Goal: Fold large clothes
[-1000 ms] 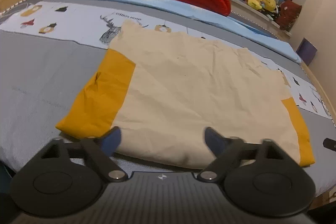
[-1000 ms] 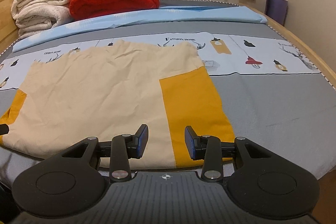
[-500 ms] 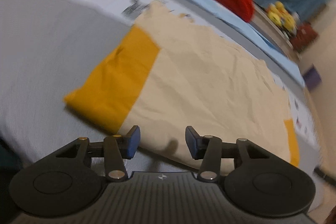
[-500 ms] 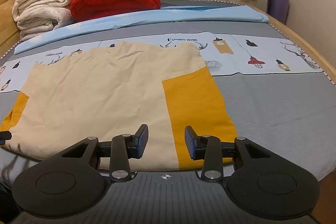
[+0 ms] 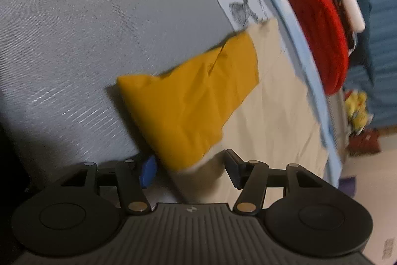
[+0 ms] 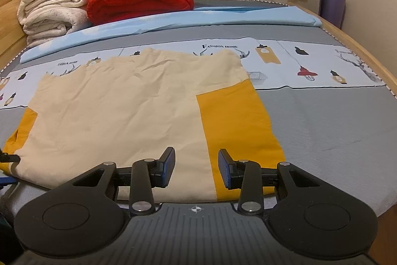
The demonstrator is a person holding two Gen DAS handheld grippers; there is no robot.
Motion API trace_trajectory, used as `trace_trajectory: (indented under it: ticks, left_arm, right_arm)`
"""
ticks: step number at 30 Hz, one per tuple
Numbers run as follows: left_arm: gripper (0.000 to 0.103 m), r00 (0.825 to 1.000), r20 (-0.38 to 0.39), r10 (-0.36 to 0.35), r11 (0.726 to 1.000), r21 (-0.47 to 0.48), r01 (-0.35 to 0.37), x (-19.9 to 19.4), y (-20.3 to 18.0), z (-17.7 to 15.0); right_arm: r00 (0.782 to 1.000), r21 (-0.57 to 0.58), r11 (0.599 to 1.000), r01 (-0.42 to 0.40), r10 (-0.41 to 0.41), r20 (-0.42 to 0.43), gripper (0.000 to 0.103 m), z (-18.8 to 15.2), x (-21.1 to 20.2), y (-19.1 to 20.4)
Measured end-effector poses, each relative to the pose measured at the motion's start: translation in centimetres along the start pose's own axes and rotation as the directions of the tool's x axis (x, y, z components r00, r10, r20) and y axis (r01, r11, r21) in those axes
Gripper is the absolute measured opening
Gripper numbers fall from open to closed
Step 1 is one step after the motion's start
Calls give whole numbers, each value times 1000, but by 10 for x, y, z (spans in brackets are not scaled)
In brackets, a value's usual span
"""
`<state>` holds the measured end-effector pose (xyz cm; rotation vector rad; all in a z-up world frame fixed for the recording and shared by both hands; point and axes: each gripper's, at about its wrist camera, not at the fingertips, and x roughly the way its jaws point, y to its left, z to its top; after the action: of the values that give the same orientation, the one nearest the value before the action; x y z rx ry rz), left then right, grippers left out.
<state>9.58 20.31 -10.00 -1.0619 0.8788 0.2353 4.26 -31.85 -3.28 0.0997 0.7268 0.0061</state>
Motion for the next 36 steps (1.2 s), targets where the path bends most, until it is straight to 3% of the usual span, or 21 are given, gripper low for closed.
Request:
trace_trajectory:
  ticks: [6, 8, 9, 10, 14, 18, 21, 26, 27, 29, 31, 33, 36]
  left_arm:
    - [64, 997, 59, -43, 999, 6, 42, 8, -7, -3]
    - [42, 997, 70, -33, 998, 54, 29, 9, -15, -4]
    - [26, 997, 71, -40, 997, 67, 35, 8, -16, -4]
    - [18, 996, 75, -57, 996, 77, 51, 5, -18, -3]
    - [11, 991, 88, -98, 983, 161, 83, -23, -42, -4]
    - [8, 993, 53, -101, 953, 293, 81, -60, -68, 1]
    - [8, 996, 40, -82, 897, 438, 56, -87, -82, 6]
    - [8, 993, 58, -103, 831, 554, 54, -114, -74, 16]
    - [8, 992, 63, -107, 831, 554, 54, -115, -68, 16]
    - [8, 994, 36, -102, 866, 496, 71, -107, -58, 21]
    - [8, 996, 22, -90, 875, 478, 68, -99, -57, 20]
    - [8, 997, 41, -59, 853, 522, 29, -91, -62, 20]
    - [8, 998, 53, -47, 822, 570, 8, -88, -70, 15]
  right_arm:
    - [998, 10, 999, -52, 52, 43, 40, 0, -6, 3]
    - [995, 11, 997, -81, 80, 67, 40, 1, -9, 6]
    - [992, 9, 995, -101, 100, 78, 40, 1, -10, 8]
    - [989, 6, 993, -118, 117, 85, 40, 2, -11, 11]
    - [978, 8, 983, -185, 184, 94, 39, 6, -9, 23]
    - [965, 3, 970, -244, 243, 99, 32, 12, -4, 45]
    - [949, -6, 953, -303, 303, 83, 31, 16, 1, 67]
    - [892, -10, 893, -451, 450, -37, 31, 17, 20, 107]
    - [878, -8, 880, -475, 474, -75, 31, 15, 27, 117]
    - [861, 0, 871, -492, 486, -151, 31, 13, 43, 134]
    - [861, 8, 888, -459, 447, -241, 31, 6, 66, 148]
    - [866, 19, 916, -400, 384, -320, 31, -2, 91, 161]
    - [872, 25, 942, -335, 320, -370, 31, -10, 114, 175]
